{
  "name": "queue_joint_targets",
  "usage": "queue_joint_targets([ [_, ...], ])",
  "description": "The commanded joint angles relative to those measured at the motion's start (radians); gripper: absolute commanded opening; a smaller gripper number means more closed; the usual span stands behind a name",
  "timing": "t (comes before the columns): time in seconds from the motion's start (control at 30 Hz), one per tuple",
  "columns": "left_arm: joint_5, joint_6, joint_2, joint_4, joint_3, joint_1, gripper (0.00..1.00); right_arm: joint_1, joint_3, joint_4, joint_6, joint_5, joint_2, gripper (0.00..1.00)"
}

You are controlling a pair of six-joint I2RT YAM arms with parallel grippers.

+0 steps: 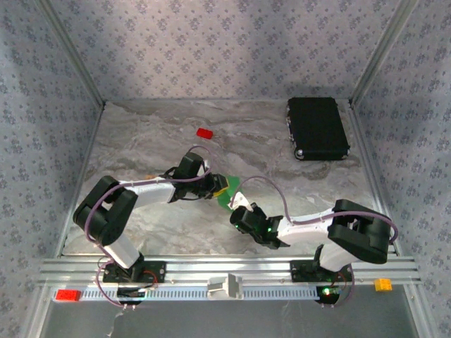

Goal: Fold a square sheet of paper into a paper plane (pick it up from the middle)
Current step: Fourth fold the wing at the center of the table.

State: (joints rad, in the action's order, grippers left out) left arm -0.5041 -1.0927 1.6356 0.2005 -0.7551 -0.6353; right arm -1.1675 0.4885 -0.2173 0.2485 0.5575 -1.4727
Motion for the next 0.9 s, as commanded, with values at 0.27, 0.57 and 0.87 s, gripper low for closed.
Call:
queue_joint_targets([
  [0.27, 0.107, 0.058, -0.149, -0.150, -0.010, 0.020, 0.60, 0.071, -0.042, -0.097, 0.093, -0.210, -0.014, 0.10],
  [0.57, 0.112, 0.056, -0.169, -0.159, 0.006, 0.030, 0.61, 0.147, -0.060, -0.141, 0.141, -0.368, -0.012, 0.13],
  [0.87, 0.104, 0.053, -0.157, -0.158, 0.005, 0.031, 0.60, 0.221, -0.088, -0.190, 0.216, -0.516, -0.009, 0.11],
])
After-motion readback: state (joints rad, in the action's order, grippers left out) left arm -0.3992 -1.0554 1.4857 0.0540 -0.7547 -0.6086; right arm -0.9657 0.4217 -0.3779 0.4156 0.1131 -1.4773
